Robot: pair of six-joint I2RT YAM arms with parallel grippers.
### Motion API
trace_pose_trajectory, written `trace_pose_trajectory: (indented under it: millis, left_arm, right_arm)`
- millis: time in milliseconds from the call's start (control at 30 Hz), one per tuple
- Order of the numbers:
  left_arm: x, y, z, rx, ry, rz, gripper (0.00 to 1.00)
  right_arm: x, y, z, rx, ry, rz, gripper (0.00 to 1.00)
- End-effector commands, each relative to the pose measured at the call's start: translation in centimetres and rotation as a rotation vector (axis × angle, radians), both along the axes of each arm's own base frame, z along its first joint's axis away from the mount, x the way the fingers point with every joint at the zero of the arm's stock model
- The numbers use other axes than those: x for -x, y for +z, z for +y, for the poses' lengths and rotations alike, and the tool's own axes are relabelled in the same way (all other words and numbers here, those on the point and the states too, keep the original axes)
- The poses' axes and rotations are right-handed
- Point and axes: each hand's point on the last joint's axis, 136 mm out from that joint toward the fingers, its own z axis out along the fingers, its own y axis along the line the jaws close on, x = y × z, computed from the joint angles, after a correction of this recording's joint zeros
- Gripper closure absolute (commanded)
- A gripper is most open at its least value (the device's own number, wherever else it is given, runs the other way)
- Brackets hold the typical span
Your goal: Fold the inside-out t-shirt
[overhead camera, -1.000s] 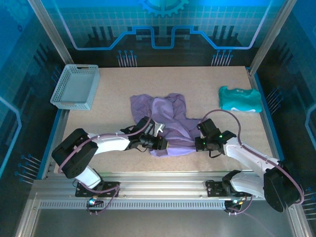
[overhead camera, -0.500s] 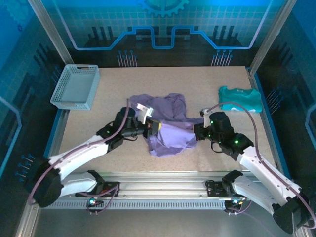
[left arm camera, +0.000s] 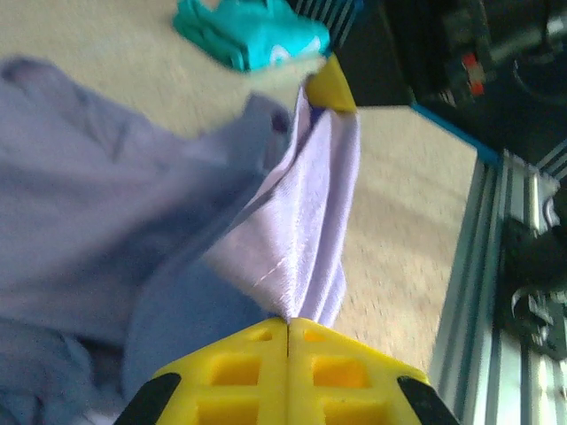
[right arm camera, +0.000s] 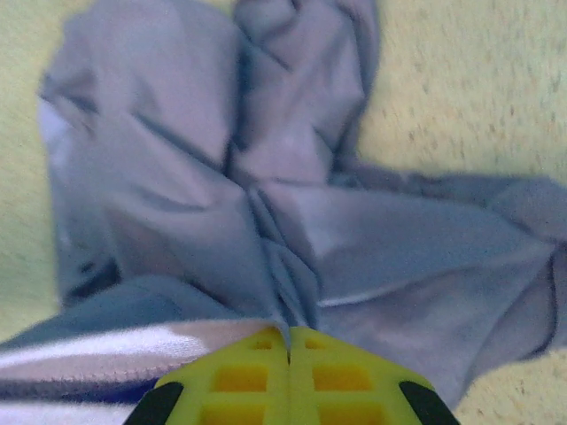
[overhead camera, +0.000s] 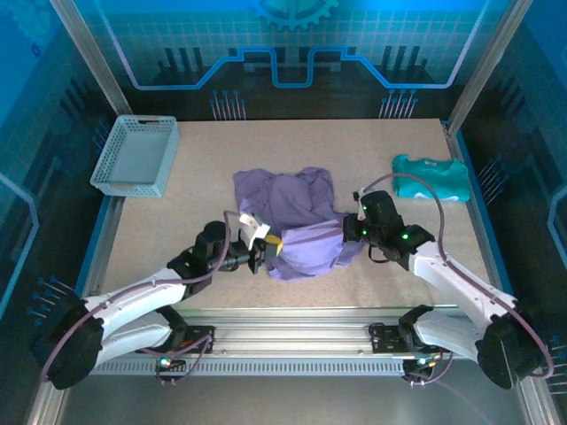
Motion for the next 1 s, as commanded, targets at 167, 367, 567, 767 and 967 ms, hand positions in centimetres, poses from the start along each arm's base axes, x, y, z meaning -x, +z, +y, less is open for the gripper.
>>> trace_pose_trajectory:
  millis: [167,367,567,767,967]
  left_arm:
    - [2.6,-3.1,-1.8,-0.035,-0.099,0.035,1.00]
    - [1.9,-5.2,-2.1,-0.073,-0.060,0.123,0.93]
    - [1.2,-6.0,-1.5,-0.077,0.028,0.219,0.78]
    - [1.3,-5.6,-2.8,-0.079,0.027,0.390,0.58]
    - [0.0,-7.8,-3.6,-0.158,0.138,0.627,0.51]
  right_arm:
    - [1.3,-4.9,-2.6,0.086,-0.045,0.144,0.99]
    - [2.8,-6.4,-2.5,0.079,-0.017,0.193,0.99]
    - [4.0,-7.5,-2.7,0.068,-0.015,0.220,0.99]
    - [3.8,-7.2,-2.4,0.052,-0.009,0.207,0.99]
    - [3.8,-7.0,-2.3,0.050,-0.006,0.199,0.99]
